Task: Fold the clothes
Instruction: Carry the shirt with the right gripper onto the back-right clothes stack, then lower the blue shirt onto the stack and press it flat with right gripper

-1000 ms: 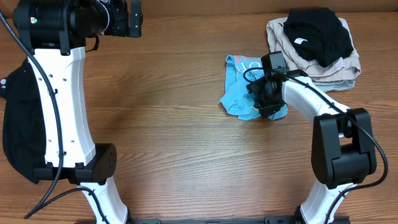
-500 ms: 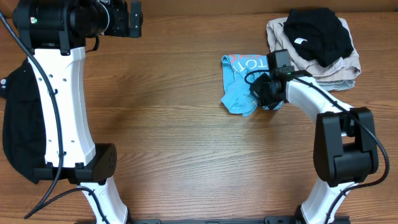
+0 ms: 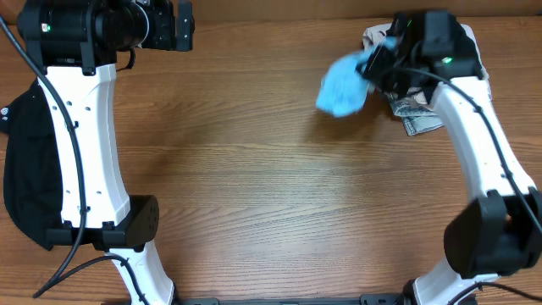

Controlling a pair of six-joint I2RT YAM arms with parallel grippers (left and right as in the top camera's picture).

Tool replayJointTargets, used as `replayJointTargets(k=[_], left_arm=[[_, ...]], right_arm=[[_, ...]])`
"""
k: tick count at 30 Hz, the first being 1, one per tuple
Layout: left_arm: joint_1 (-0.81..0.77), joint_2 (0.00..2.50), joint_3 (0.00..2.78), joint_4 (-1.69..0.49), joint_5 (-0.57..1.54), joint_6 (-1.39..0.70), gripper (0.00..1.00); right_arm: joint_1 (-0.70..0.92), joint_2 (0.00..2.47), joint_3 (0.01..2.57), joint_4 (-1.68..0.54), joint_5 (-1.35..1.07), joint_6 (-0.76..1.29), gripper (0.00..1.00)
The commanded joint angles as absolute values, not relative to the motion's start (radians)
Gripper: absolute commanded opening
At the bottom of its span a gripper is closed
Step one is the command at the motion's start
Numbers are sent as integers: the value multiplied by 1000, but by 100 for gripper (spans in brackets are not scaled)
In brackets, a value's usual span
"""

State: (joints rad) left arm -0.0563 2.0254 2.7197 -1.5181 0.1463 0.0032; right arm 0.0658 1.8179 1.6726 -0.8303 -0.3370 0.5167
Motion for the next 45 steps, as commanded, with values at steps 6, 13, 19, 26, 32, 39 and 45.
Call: replayJointTargets(k=[6, 13, 19, 26, 32, 39, 45], left_arm=[[-54, 2037, 2717, -1512, 146, 23, 100], [-54, 2037, 2717, -1502, 147, 22, 100], [-54, 2037, 2717, -1486, 147, 22, 100], [-54, 2037, 2717, -1477, 147, 22, 100], [-54, 2038, 2717, -1471, 147, 22, 100], [-54, 2040, 2717, -1459, 150, 22, 100], [-54, 2041, 2717, -1457, 150, 22, 100]], right_arm=[[-9, 1765, 1877, -737, -350, 437, 4], [-115, 1773, 1879, -564, -350, 441, 4], [-185, 1806, 1879, -473, -354, 453, 4], [-244, 1900, 1879, -427, -441, 465, 4], [-292, 2020, 1878, -484, -497, 471, 4], [-327, 2067, 1878, -705, -367, 390, 49], [-360, 2051, 1880, -845, -307, 311, 63]])
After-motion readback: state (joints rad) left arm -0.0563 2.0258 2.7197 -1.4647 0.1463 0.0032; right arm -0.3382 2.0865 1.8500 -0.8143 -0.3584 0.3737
